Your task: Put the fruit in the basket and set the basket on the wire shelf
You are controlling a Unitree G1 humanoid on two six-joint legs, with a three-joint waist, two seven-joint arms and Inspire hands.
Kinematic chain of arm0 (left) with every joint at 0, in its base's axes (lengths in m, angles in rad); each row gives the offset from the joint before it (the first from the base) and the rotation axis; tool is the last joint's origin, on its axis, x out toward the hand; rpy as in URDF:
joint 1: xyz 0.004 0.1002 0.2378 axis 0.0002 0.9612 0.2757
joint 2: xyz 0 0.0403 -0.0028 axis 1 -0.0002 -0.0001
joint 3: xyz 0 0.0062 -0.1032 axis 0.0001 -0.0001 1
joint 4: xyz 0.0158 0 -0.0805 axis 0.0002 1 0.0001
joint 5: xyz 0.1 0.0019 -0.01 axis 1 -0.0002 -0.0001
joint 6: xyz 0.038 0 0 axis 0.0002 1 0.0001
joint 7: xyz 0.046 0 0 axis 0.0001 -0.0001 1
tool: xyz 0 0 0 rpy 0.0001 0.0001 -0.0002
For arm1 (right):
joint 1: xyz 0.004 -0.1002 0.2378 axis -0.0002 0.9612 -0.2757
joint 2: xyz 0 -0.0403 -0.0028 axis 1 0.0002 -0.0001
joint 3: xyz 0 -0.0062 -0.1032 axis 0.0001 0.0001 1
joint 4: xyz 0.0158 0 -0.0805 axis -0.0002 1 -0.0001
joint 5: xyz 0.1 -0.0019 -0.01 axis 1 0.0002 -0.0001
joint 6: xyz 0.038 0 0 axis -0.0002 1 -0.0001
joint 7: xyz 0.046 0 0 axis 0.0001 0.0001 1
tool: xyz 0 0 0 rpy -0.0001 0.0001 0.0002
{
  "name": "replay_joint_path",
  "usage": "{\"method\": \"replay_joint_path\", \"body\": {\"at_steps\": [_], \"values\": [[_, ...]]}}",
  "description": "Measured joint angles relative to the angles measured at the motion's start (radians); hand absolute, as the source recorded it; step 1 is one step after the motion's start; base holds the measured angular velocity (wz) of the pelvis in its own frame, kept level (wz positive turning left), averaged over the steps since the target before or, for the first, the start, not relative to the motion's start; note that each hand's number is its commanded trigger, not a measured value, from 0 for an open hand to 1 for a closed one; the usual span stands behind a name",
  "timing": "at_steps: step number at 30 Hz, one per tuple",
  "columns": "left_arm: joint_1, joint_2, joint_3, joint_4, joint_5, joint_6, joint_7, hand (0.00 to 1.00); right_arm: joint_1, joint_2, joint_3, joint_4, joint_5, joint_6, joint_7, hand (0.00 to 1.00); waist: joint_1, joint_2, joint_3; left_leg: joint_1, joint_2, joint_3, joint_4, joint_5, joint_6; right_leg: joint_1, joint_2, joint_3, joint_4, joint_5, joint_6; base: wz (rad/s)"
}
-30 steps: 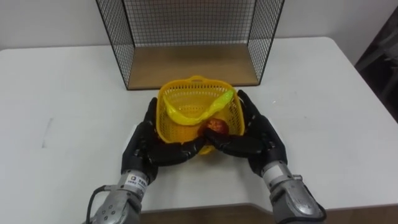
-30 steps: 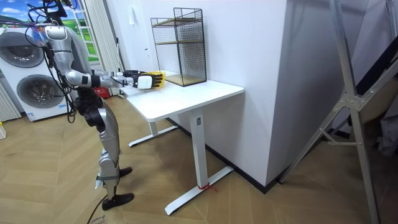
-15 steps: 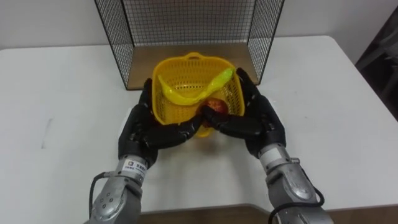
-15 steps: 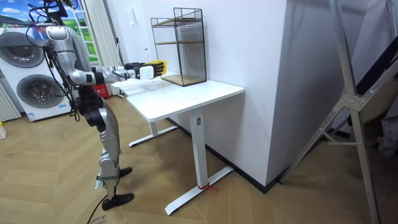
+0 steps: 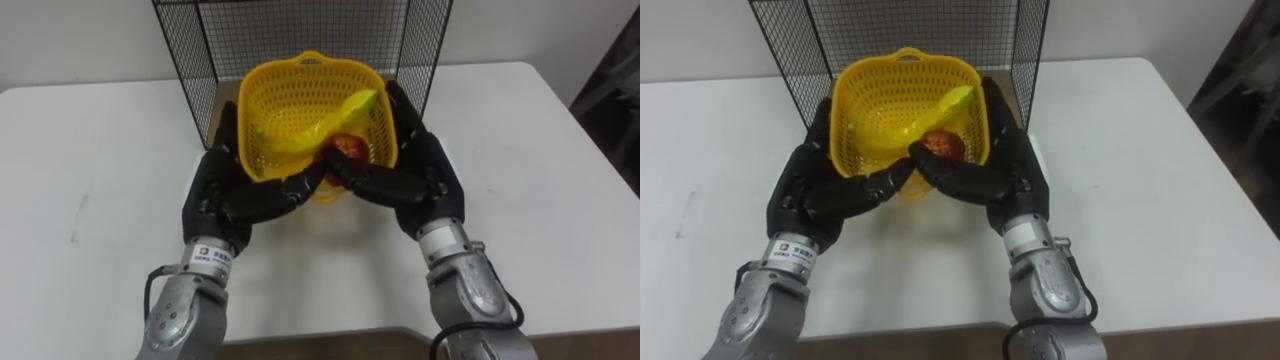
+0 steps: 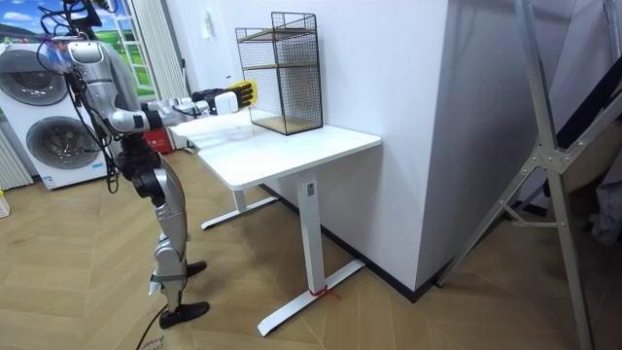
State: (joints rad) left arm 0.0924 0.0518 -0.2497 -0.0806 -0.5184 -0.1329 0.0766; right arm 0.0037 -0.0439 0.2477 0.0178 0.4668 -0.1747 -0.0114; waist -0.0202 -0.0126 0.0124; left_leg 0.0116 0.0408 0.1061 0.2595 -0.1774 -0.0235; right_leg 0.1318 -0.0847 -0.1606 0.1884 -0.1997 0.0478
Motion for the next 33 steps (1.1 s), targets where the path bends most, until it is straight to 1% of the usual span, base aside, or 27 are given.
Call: {"method": "replay_joint_path", "body": {"at_steps": [2,5,7,9,10,11,12,13,14,15,16,17,18,19,20,21,22,23,24,25,26,27,28,29,30,31,33], "values": [[-0.025,-0.001,0.002,0.0,0.0,-0.002,0.003,0.0,-0.003,0.004,-0.001,0.0,0.0,-0.023,0.0,0.0,0.0,-0.004,0.0019,-0.002,0.0,-0.001,0.005,0.0,0.0,0.002,0.0,-0.003,0.0,0.0,0.0,0.0],[-0.032,-0.008,0.002,0.0,0.004,-0.016,0.004,0.0,-0.003,0.011,0.0,0.0,0.0,-0.044,0.0,0.0,0.001,-0.007,0.0044,-0.002,0.003,-0.001,0.014,-0.005,-0.001,-0.001,0.002,-0.002,0.0,0.0,0.0,0.0],[-0.031,-0.011,0.001,-0.001,0.01,-0.026,0.009,0.0,-0.003,0.016,0.0,0.0,0.001,-0.05,0.0,0.0,0.004,-0.01,0.0049,-0.004,0.007,0.002,0.015,-0.007,-0.003,-0.007,0.005,0.004,0.003,0.0,0.0,-0.07],[-0.031,-0.013,0.001,0.0,0.01,-0.027,0.01,0.0,-0.003,0.02,0.0,0.001,0.0,-0.052,0.0,0.0,0.007,-0.012,0.0053,-0.004,0.013,0.004,0.024,-0.009,-0.005,-0.01,0.009,0.007,0.019,0.0,-0.001,-0.07],[-0.031,-0.013,0.001,-0.001,0.01,-0.029,0.01,0.0,-0.003,0.023,0.0,0.002,0.002,-0.053,0.0,0.0,0.01,-0.011,0.0056,-0.01,0.026,0.005,0.053,-0.024,-0.01,-0.014,0.018,0.01,0.033,-0.004,-0.004,-0.12],[-0.031,-0.012,0.001,0.0,0.01,-0.034,0.01,0.0,-0.003,0.025,0.0,0.003,0.002,-0.055,0.0,0.0,0.014,-0.011,0.0058,-0.024,0.044,0.004,0.104,-0.051,-0.017,-0.017,0.032,0.01,0.054,-0.016,-0.012,-0.14],[-0.031,-0.011,0.001,0.0,0.01,-0.037,0.01,0.0,-0.003,0.025,0.0,0.004,0.003,-0.056,0.001,0.0,0.017,-0.011,0.006,-0.032,0.055,0.003,0.133,-0.066,-0.021,-0.02,0.04,0.011,0.07,-0.025,-0.018,-0.15],[-0.031,-0.006,0.001,0.0,0.01,-0.043,0.01,0.0,-0.003,0.025,-0.001,0.005,0.004,-0.057,0.007,0.0,0.022,-0.01,0.0067,-0.051,0.078,0.0,0.192,-0.091,-0.03,-0.03,0.056,0.012,0.105,-0.044,-0.029,-0.12],[-0.032,0.0,0.001,0.0,0.008,-0.052,0.009,0.0,-0.004,0.025,-0.001,0.005,0.005,-0.059,0.016,0.0,0.027,-0.011,0.0062,-0.081,0.1,-0.004,0.256,-0.111,-0.04,-0.052,0.069,0.012,0.15,-0.073,-0.04,-0.11],[-0.031,0.0,0.001,0.0,0.008,-0.057,0.009,0.0,-0.003,0.025,0.0,0.007,0.006,-0.065,0.02,0.0,0.031,-0.011,0.0061,-0.101,0.109,-0.007,0.294,-0.118,-0.046,-0.067,0.075,0.012,0.177,-0.09,-0.045,-0.07],[-0.03,0.0,0.001,0.001,0.009,-0.062,0.008,0.0,-0.002,0.026,0.0,0.011,0.007,-0.067,0.025,0.0,0.037,-0.015,0.0077,-0.145,0.124,-0.02,0.379,-0.12,-0.047,-0.098,0.083,0.014,0.232,-0.121,-0.058,-0.08],[-0.028,-0.001,0.001,0.002,0.009,-0.062,0.009,0.0,-0.001,0.024,-0.001,0.015,0.013,-0.067,0.028,0.0,0.045,-0.012,0.01,-0.186,0.143,-0.035,0.47,-0.118,-0.047,-0.119,0.096,0.017,0.286,-0.152,-0.069,-0.09],[-0.026,-0.002,0.0,0.002,0.009,-0.062,0.009,0.0,0.001,0.023,-0.001,0.016,0.017,-0.067,0.028,0.0,0.048,-0.009,0.0109,-0.204,0.153,-0.043,0.515,-0.114,-0.043,-0.126,0.103,0.019,0.308,-0.168,-0.075,-0.12],[-0.023,-0.003,0.0,0.002,0.009,-0.063,0.009,0.0,0.006,0.022,-0.001,0.016,0.021,-0.066,0.029,0.0,0.053,-0.002,0.0124,-0.233,0.167,-0.067,0.588,-0.1,-0.044,-0.13,0.112,0.023,0.342,-0.196,-0.084,-0.11],[-0.023,-0.001,0.001,0.003,0.005,-0.063,0.009,0.0,0.007,0.022,0.002,0.023,0.03,-0.066,0.031,0.0,0.056,0.0,0.0135,-0.25,0.174,-0.08,0.633,-0.077,-0.043,-0.13,0.115,0.024,0.364,-0.209,-0.094,-0.09],[-0.023,0.0,0.002,0.003,0.003,-0.064,0.008,0.0,0.007,0.022,0.002,0.026,0.033,-0.066,0.031,0.0,0.056,-0.003,0.012,-0.254,0.174,-0.084,0.644,-0.065,-0.042,-0.129,0.117,0.025,0.371,-0.212,-0.099,-0.05],[-0.023,0.001,0.002,0.003,0.0,-0.064,0.007,0.0,0.007,0.021,0.003,0.029,0.036,-0.065,0.032,0.0,0.055,-0.009,0.0091,-0.26,0.173,-0.085,0.641,-0.042,-0.041,-0.129,0.117,0.03,0.376,-0.205,-0.108,-0.04],[-0.023,0.0,0.006,0.003,0.004,-0.065,0.002,0.0,0.005,0.02,0.004,0.027,0.037,-0.065,0.034,0.0,0.058,-0.016,0.0073,-0.266,0.169,-0.084,0.623,-0.034,-0.04,-0.127,0.114,0.033,0.376,-0.198,-0.122,0.0],[-0.023,-0.001,0.009,0.003,0.007,-0.065,0.0,0.0,0.003,0.02,0.003,0.028,0.037,-0.065,0.037,0.0,0.052,-0.021,0.0064,-0.264,0.163,-0.085,0.6,-0.046,-0.043,-0.133,0.109,0.032,0.377,-0.195,-0.125,0.12],[-0.025,-0.006,0.008,0.003,0.009,-0.065,-0.002,0.0,-0.006,0.013,0.001,0.028,0.037,-0.065,0.038,0.0,0.041,-0.022,0.006,-0.266,0.13,-0.078,0.519,-0.054,-0.05,-0.146,0.099,0.031,0.376,-0.189,-0.128,0.1],[-0.025,-0.008,0.007,0.003,0.009,-0.065,-0.002,0.0,-0.016,-0.001,0.0,0.032,0.039,-0.065,0.038,0.0,0.038,-0.017,0.0052,-0.267,0.102,-0.067,0.425,-0.045,-0.049,-0.162,0.092,0.03,0.376,-0.186,-0.128,0.0],[-0.024,-0.009,0.004,0.003,0.009,-0.065,-0.002,0.0,-0.018,-0.004,0.0,0.037,0.039,-0.065,0.038,0.0,0.038,-0.014,0.0047,-0.265,0.09,-0.058,0.38,-0.04,-0.046,-0.168,0.088,0.028,0.377,-0.185,-0.129,-0.08],[-0.026,-0.003,0.005,0.003,0.009,-0.065,-0.002,0.0,-0.019,-0.002,0.002,0.046,0.039,-0.064,0.038,0.0,0.038,-0.012,0.0003,-0.245,0.081,-0.04,0.34,-0.037,-0.045,-0.173,0.082,0.026,0.376,-0.186,-0.128,0.0],[-0.027,-0.002,0.006,0.003,0.008,-0.065,-0.002,0.0,-0.019,-0.003,0.003,0.046,0.039,-0.063,0.038,0.0,0.034,-0.029,0.0099,-0.224,0.066,-0.039,0.302,-0.032,-0.044,-0.178,0.071,0.023,0.37,-0.186,-0.126,0.07],[-0.025,-0.001,0.006,0.003,0.008,-0.064,-0.001,0.0,-0.019,-0.003,0.003,0.047,0.037,-0.063,0.038,0.0,0.032,-0.035,0.0112,-0.221,0.061,-0.038,0.29,-0.026,-0.043,-0.178,0.068,0.021,0.364,-0.185,-0.124,0.13],[-0.024,0.0,0.005,0.003,-0.002,-0.064,-0.001,0.0,-0.019,-0.003,0.004,0.047,0.035,-0.064,0.038,0.0,0.027,-0.042,0.013,-0.219,0.052,-0.047,0.277,-0.022,-0.043,-0.175,0.066,0.017,0.351,-0.183,-0.121,0.19],[-0.025,0.0,0.004,0.003,-0.003,-0.065,-0.001,0.0,-0.019,-0.003,0.003,0.046,0.032,-0.064,0.038,0.0,0.022,-0.043,0.0135,-0.214,0.045,-0.057,0.267,-0.021,-0.042,-0.157,0.063,0.005,0.326,-0.179,-0.117,0.2]]}}
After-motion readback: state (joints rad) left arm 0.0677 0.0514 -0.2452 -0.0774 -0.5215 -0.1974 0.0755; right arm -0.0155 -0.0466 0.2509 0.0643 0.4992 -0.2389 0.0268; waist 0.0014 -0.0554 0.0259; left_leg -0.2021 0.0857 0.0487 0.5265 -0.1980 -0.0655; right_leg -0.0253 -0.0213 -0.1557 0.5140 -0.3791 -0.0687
